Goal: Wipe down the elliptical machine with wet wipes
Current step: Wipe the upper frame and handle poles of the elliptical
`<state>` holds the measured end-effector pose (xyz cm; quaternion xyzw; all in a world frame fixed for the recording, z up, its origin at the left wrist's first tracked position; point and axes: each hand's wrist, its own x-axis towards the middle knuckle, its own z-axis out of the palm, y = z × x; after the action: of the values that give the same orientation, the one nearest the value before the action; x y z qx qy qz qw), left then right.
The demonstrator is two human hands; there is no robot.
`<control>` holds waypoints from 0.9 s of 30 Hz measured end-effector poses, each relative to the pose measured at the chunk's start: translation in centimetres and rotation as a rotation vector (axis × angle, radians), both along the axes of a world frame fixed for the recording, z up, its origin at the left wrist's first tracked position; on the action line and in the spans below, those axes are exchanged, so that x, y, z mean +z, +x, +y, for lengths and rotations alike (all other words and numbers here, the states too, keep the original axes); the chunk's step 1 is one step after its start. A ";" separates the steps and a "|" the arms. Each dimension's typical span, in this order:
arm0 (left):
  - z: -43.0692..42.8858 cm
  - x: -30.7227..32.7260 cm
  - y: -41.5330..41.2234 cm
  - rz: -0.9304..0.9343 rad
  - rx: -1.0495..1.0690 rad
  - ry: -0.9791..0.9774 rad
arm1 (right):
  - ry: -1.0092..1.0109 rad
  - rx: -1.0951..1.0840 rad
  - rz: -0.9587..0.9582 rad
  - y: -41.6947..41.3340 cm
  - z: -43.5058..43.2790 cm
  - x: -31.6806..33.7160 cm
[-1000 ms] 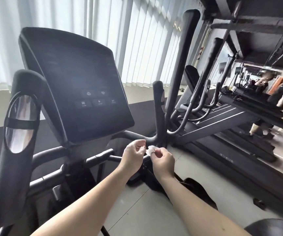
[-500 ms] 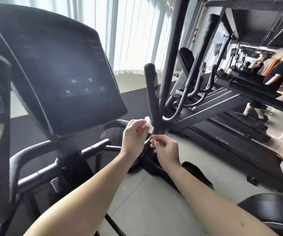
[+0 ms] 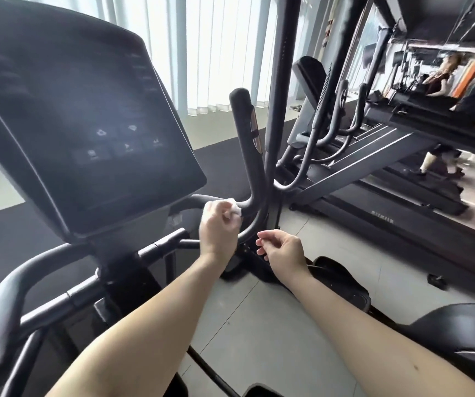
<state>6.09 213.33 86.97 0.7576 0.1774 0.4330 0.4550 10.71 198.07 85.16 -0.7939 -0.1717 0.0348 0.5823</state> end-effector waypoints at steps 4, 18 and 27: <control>-0.7 -0.2 -0.2 -0.001 -0.122 0.132 | 0.028 0.024 0.038 0.1 0.5 -0.2; 2.3 -0.6 0.7 -0.067 0.032 0.127 | 0.038 0.100 0.088 0.5 1.2 -1.5; 2.9 0.9 2.3 0.015 -0.006 0.280 | 0.041 0.121 0.149 0.3 0.8 -1.8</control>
<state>8.37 216.24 87.88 0.8174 0.1162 0.4467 0.3446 11.01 198.85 83.33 -0.7653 -0.1764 0.1252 0.6063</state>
